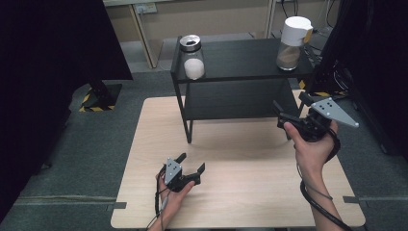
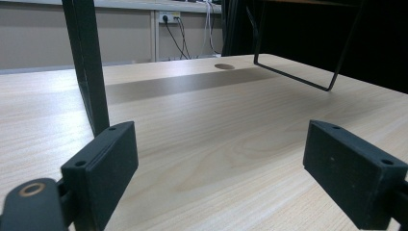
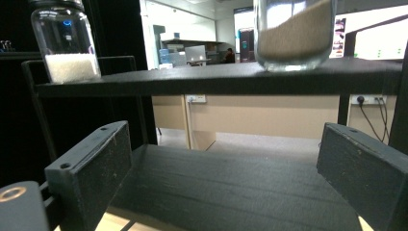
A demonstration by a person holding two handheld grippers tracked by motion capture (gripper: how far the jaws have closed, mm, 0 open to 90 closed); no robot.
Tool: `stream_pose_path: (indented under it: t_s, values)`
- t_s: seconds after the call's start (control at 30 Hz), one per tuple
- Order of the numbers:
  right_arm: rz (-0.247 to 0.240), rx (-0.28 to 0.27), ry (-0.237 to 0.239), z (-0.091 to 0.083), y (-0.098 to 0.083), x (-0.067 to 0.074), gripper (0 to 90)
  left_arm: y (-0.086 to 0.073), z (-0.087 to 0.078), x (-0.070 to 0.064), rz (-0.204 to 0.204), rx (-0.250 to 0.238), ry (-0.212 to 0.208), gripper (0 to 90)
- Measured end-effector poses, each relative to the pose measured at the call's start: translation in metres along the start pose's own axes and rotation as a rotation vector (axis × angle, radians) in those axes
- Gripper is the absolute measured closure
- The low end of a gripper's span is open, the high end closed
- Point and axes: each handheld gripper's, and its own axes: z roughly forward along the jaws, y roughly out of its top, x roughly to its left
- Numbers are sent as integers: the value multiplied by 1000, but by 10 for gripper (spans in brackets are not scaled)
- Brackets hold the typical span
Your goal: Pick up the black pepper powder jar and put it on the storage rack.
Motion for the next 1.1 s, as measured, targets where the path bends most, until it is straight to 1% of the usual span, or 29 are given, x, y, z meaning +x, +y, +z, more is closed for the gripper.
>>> stream_pose_path:
  t_s: [0.13,0.5,1.1]
  values:
    - [13,12,9,-4,-9,-2,55,0,0,0,0,0,0,116]
    - [28,45,23,-9,-27,-4,55,0,0,0,-3,-2,1,117]
    - [37,90,34,-18,-60,-10,55,0,0,0,-4,-2,2,117]
